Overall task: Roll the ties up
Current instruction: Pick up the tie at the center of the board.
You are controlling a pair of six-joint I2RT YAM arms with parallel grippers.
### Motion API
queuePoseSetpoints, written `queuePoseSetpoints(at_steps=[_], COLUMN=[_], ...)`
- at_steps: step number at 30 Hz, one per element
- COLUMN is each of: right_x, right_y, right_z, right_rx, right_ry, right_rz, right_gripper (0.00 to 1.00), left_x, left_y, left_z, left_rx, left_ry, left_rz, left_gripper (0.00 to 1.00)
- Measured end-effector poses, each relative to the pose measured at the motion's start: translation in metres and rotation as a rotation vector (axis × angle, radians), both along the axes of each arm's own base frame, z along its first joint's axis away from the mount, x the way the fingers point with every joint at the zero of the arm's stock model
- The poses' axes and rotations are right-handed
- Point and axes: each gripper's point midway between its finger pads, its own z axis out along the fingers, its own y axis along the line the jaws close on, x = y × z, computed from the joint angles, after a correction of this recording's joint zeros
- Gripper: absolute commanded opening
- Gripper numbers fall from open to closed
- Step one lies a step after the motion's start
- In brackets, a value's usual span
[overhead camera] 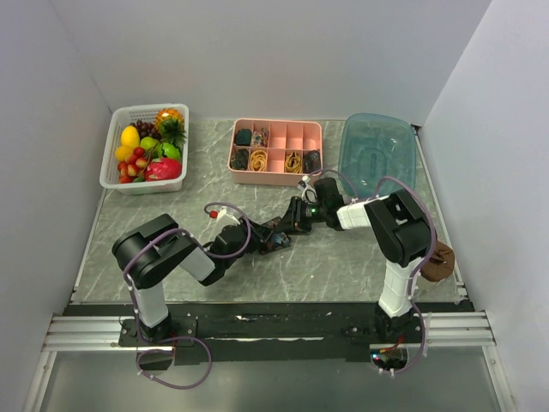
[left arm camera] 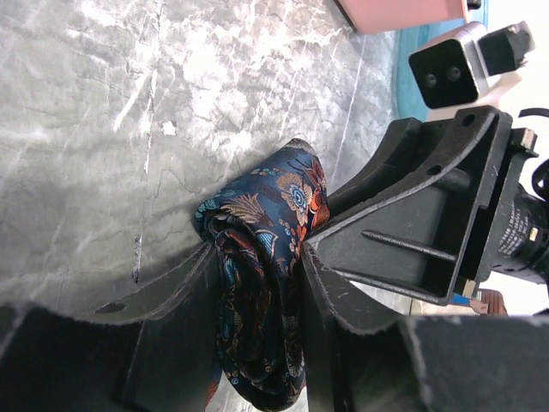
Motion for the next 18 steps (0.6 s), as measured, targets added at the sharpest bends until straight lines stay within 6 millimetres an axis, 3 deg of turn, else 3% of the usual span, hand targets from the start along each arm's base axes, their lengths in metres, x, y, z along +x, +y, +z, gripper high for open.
queuePoseSetpoints(at_steps=[3,7,9,14,18], right_x=[-0.001,-0.001,-0.002,-0.002,0.001], right_y=[0.001,0.002,0.002,-0.003,-0.011], right_z=[0.001,0.001,0.001,0.003,0.013], right_rx=[0.018,0.029,0.03,0.021,-0.001], right_ry=[0.004,0.0,0.0,-0.003,-0.039], right_rz=[0.004,0.007,0.007,-0.007,-0.028], right_gripper=[0.36,0.39,0.45,0.74,0.85], left_x=[0.0,-0.001,-0.001,-0.002,-0.003], left_y=[0.0,0.0,0.0,0.003,0.003], left_z=[0.001,0.002,0.002,0.01,0.026], left_rx=[-0.001,0.014,0.018,0.014,-0.009], left_ry=[-0.016,-0.034,-0.038,-0.07,-0.121], left_rz=[-0.007,-0.019,-0.022,-0.028,-0.041], left_gripper=[0.01,0.01,0.01,0.01,0.01])
